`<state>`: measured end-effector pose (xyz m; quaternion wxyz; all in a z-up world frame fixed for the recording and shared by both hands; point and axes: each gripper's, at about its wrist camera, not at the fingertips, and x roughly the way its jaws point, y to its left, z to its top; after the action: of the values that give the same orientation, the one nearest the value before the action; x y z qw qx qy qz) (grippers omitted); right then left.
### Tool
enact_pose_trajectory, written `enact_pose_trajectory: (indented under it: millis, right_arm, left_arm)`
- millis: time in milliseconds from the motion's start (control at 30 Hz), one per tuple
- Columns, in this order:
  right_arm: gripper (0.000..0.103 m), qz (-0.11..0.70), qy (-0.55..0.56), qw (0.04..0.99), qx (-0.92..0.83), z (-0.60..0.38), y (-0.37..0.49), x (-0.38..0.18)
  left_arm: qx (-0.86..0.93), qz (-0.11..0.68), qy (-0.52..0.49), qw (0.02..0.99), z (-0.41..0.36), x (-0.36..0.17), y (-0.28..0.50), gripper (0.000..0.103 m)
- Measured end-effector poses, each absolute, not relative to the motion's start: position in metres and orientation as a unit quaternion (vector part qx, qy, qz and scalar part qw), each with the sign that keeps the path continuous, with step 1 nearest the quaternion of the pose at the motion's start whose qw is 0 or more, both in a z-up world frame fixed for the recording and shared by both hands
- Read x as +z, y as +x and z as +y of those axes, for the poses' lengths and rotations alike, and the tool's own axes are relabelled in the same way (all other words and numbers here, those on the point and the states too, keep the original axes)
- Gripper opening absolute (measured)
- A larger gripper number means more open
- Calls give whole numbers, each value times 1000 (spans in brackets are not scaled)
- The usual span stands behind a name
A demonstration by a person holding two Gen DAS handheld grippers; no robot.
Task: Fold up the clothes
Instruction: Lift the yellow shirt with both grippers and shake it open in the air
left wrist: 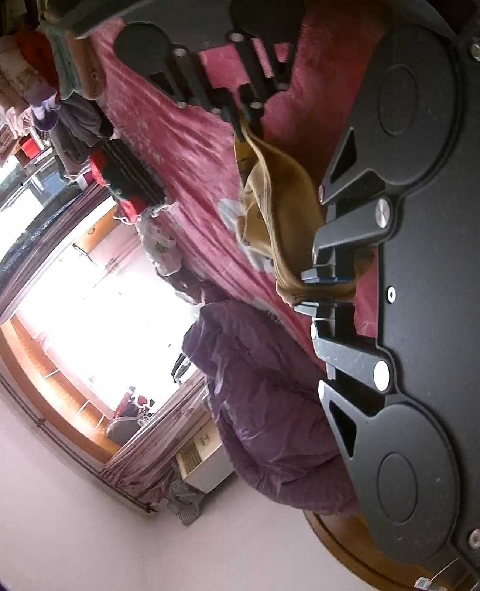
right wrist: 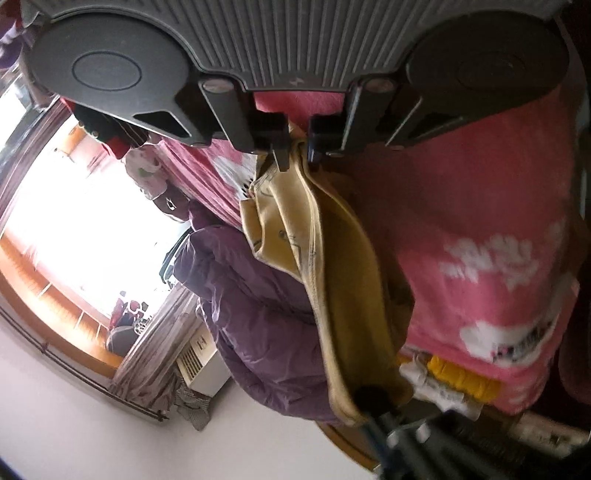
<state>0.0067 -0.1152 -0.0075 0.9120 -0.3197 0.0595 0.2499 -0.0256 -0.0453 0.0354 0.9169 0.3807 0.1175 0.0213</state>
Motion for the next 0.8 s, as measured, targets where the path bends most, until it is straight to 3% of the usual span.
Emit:
enact_pose_trajectory:
  millis: [233, 467, 800]
  right_arm:
    - [8, 9, -262, 940, 217, -146, -14, 52]
    - [8, -13, -264, 949, 171, -180, -38, 92]
    - [7, -71, -305, 940, 136, -192, -69, 153]
  left_arm:
    - [-31, 105, 366, 924, -43, 61, -33, 8]
    - [-139, 137, 277, 941, -44, 73, -31, 8]
    - [-96, 28, 304, 947, -46, 132, -41, 8]
